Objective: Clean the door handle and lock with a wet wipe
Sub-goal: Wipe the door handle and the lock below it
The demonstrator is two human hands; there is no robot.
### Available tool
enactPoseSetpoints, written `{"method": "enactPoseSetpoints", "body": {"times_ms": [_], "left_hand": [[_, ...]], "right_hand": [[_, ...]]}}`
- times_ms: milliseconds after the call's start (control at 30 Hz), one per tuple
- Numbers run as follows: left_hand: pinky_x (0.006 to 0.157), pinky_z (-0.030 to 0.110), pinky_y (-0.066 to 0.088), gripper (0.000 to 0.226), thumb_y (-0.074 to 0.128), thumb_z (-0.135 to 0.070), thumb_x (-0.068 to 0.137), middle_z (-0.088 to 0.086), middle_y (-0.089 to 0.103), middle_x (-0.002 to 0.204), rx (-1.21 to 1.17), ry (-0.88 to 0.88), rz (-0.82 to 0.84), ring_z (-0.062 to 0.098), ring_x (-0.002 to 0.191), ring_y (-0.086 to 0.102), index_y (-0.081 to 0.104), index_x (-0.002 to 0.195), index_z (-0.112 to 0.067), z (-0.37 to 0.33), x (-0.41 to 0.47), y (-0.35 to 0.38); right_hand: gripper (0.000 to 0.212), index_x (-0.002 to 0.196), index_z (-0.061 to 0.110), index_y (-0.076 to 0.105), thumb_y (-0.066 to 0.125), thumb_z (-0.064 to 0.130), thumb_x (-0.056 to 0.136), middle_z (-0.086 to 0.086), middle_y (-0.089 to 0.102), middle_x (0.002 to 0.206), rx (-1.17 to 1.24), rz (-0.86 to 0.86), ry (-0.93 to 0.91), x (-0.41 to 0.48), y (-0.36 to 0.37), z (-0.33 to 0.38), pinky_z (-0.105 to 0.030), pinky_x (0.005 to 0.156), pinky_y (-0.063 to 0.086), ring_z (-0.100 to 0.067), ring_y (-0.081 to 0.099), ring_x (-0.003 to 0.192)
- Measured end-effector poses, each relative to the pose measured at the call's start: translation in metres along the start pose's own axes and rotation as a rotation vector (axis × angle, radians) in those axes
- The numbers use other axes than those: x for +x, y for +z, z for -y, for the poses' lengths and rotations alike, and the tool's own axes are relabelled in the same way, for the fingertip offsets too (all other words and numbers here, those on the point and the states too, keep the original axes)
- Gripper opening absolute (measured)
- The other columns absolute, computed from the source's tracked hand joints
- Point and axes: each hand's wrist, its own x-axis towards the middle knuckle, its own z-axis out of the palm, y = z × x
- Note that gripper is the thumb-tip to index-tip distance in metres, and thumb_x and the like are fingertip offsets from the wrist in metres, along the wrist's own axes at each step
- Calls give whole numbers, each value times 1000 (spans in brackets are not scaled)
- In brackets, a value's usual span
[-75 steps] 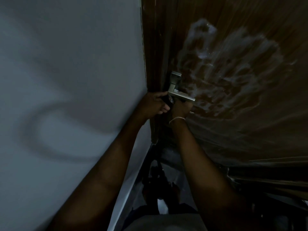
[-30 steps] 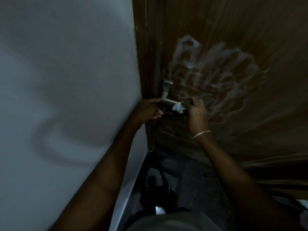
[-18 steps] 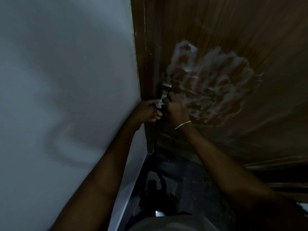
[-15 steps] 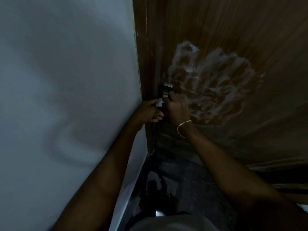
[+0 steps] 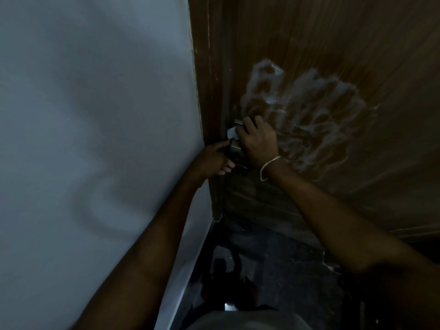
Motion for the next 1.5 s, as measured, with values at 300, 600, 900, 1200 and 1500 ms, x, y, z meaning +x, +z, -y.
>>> {"method": "enactPoseSetpoints", "body": {"times_ms": [300, 600, 900, 1200, 1500], "left_hand": [[77, 32, 55, 50, 52, -1, 94, 6, 70, 87, -102, -13, -120, 21, 79, 68, 50, 141, -16, 25, 9, 13], [79, 26, 54, 51, 54, -10, 101, 14, 57, 139, -163, -193, -58, 25, 107, 63, 42, 150, -17, 95, 40, 54], [113, 27, 32, 54, 46, 0, 103, 16, 35, 158, 42, -66, -36, 27, 140, 43, 30, 154, -6, 98, 63, 82], [99, 7, 28, 52, 50, -7, 102, 17, 40, 154, 110, 35, -32, 29, 143, 38, 33, 152, -5, 107, 76, 92], [117, 38, 36, 30, 50, -7, 101, 17, 58, 136, 207, 13, -164, 30, 130, 52, 60, 129, 0, 112, 86, 82]], "right_hand": [[15, 99, 8, 71, 69, 18, 88, -10, 67, 112, 189, 82, 98, -2, 0, 15, -32, 62, 54, -25, 63, 90], [12, 91, 10, 71, 68, -1, 85, 2, 71, 90, 907, -33, 684, -93, -11, 23, -8, 78, 46, -6, 64, 83], [34, 83, 32, 79, 64, 2, 85, 9, 77, 80, 1312, 179, 1133, -144, 17, 27, -16, 61, 56, -5, 71, 69], [28, 67, 29, 76, 60, 20, 89, 11, 73, 66, 1285, 208, 1246, -155, 25, 21, -11, 64, 49, 3, 65, 63], [23, 108, 2, 70, 70, -7, 86, -16, 71, 91, 1203, 224, 1234, -164, 39, 9, -11, 61, 53, 6, 65, 63]]}}
